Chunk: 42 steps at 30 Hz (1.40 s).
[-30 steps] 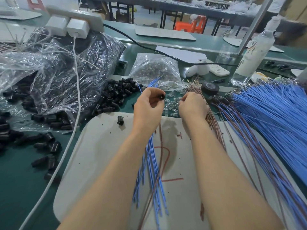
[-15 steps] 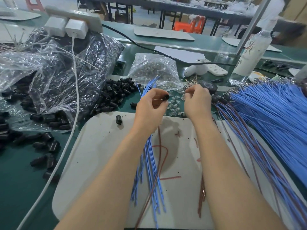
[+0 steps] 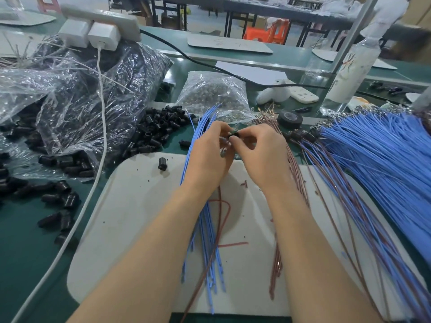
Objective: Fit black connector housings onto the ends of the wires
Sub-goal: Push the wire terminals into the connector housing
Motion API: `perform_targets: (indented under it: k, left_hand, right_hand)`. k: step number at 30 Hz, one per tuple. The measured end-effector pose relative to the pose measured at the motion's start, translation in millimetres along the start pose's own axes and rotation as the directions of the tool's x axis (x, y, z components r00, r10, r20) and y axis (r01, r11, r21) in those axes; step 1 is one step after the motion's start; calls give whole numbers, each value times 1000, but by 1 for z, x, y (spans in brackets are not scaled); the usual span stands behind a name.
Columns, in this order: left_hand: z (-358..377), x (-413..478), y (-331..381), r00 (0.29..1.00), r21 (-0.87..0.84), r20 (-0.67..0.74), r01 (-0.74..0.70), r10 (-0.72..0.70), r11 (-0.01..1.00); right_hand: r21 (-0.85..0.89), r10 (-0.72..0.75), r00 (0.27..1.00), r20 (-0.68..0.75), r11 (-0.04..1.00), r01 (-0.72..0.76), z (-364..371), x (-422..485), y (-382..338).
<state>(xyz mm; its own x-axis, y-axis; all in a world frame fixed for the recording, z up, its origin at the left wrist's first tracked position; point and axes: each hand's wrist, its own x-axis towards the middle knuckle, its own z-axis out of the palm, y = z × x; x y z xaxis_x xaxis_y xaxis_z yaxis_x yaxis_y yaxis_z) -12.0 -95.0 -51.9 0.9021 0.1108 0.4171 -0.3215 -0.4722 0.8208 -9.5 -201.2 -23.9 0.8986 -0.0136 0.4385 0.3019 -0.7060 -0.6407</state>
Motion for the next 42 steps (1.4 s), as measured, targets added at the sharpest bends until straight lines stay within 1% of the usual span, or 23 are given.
perform_targets:
  k: [3, 6, 8, 10, 12, 14, 21, 25, 27, 29, 32, 33, 35, 37, 40, 42]
  left_hand:
    - [0, -1, -2, 998, 197, -50, -35, 46, 980]
    - [-1, -1, 0, 994, 258, -99, -8, 35, 966]
    - [-2, 0, 2, 992, 250, -124, 23, 9, 968]
    - [-4, 0, 3, 992, 244, -129, 44, -12, 969]
    - [-5, 1, 2, 993, 242, -115, 49, -22, 969]
    - [-5, 1, 2, 995, 229, -95, 41, -20, 972]
    - [-5, 0, 3, 999, 171, -46, -5, 13, 985]
    - [-2, -1, 4, 998, 45, -29, 54, -53, 997]
    - [-2, -1, 5, 997, 20, -25, 75, -75, 997]
    - [-2, 0, 4, 997, 45, -34, 70, -69, 996]
    - [-4, 0, 3, 999, 89, -39, 39, -36, 995]
    - [-4, 0, 3, 999, 108, -37, 22, -18, 994]
    - [-3, 0, 3, 999, 147, -33, -10, 16, 989]
    - [-2, 0, 3, 999, 168, -36, -12, 18, 986]
    - [-2, 1, 2, 999, 191, -40, -8, 16, 982]
    - [-3, 0, 3, 999, 199, -41, -17, 25, 980]
  right_hand:
    - [-20, -47, 997, -55, 999, 46, 2, -2, -5]
    - [-10, -59, 997, -52, 998, 58, 4, -4, -9]
    - [-9, -57, 998, -22, 998, 56, 3, -4, -11]
    - [-23, -54, 998, 41, 998, 55, 0, -3, -12]
    - [-37, -53, 992, 112, 998, 57, -3, -2, -12]
    - [-39, -52, 989, 141, 998, 58, -7, -2, -11]
    - [-43, -57, 994, 90, 997, 61, -6, -2, -13]
    - [-37, -65, 997, 47, 997, 66, -6, -3, -12]
    - [-30, -57, 997, 44, 998, 58, -7, -4, -13]
    - [-14, -43, 996, 79, 999, 44, -9, -3, -12]
    - [19, -20, 985, 172, 1000, 17, -17, -1, -10]
    - [26, -15, 984, 179, 1000, 10, -19, 0, -9]
    - [34, -4, 988, 154, 999, -1, -26, 2, -6]
    - [66, 1, 992, 128, 998, -9, -30, 3, -5]
    - [150, -28, 992, 122, 989, 9, -31, 2, -7]
    - [152, -42, 991, 126, 988, 23, -30, 1, -8]
